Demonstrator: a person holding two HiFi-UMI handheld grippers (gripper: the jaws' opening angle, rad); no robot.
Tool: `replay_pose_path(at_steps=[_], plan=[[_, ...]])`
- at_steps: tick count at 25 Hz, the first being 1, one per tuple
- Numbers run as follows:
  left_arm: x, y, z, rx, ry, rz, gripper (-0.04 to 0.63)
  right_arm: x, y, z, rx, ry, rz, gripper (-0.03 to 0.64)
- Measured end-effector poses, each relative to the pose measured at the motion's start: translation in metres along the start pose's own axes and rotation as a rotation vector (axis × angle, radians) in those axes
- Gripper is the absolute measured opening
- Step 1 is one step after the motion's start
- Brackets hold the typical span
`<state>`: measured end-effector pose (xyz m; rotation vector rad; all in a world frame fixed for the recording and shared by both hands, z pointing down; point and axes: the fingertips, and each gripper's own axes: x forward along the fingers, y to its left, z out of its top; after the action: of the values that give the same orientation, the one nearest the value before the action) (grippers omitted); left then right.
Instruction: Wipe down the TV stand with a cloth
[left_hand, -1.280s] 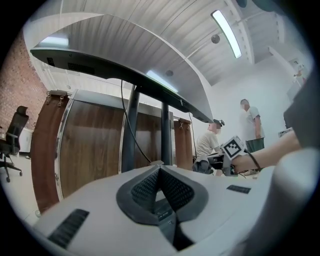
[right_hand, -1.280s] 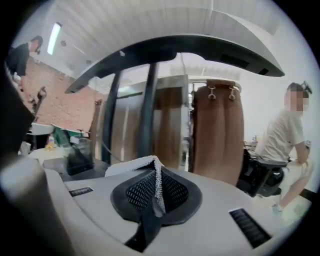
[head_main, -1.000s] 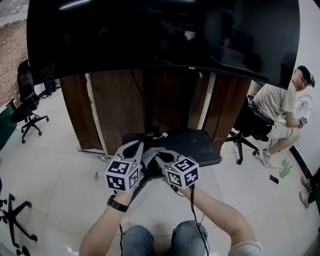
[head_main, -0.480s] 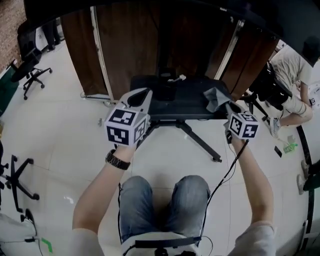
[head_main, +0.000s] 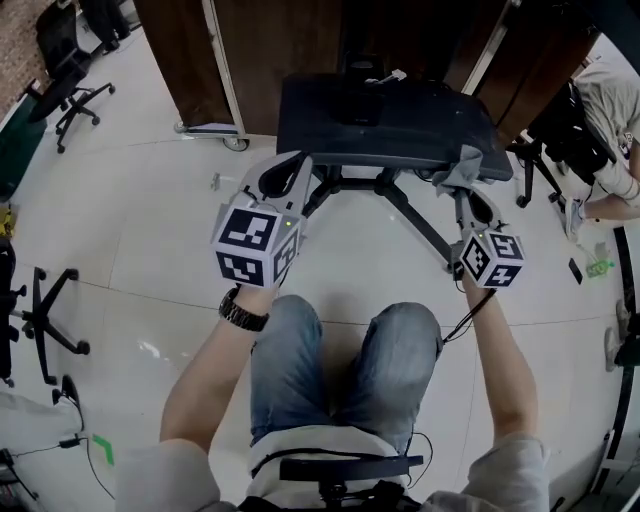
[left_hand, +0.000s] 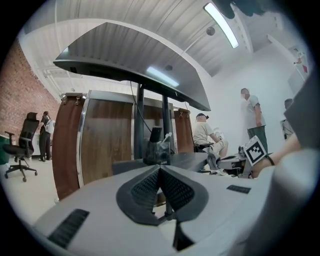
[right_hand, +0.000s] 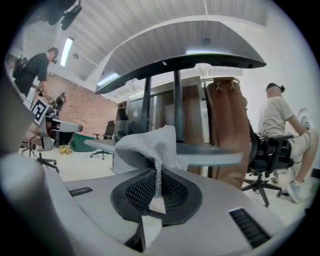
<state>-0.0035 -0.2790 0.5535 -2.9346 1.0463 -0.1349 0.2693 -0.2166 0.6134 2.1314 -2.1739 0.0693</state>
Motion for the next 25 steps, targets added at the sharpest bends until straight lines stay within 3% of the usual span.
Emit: replay_pose_path(at_steps=[3,9,15,17,21,25], plan=[[-0.012,0.003,-0.039,-0.028,0.041,0.017,0.023,0.029,0.067,-0.038,-0.027,0.047,0.123,0.006],[-0.032,0.033,-0.106,-0.053,0.100,0.078,0.022,0.116,0.144,-0.122,-0.095,0.178,0.255,0.006],[-0.033,0.045,-0.154,-0.067,0.110,0.092,0.023,0.242,0.127,-0.120,-0.100,0.113,0.191,0.006],[-0.032,0.043,-0.168,-0.055,0.100,0.081,0.023,0.276,0.112,-0.137,-0.109,0.132,0.160,0.006],[-0.035,0.059,-0.198,-0.050,0.112,0.111,0.023,0.320,0.108,-0.228,-0.094,0.286,0.117,0.006],[-0.027,0.053,-0.225,-0.064,0.146,0.100,0.023,0.293,0.130,-0.330,-0.056,0.433,0.163,0.006]])
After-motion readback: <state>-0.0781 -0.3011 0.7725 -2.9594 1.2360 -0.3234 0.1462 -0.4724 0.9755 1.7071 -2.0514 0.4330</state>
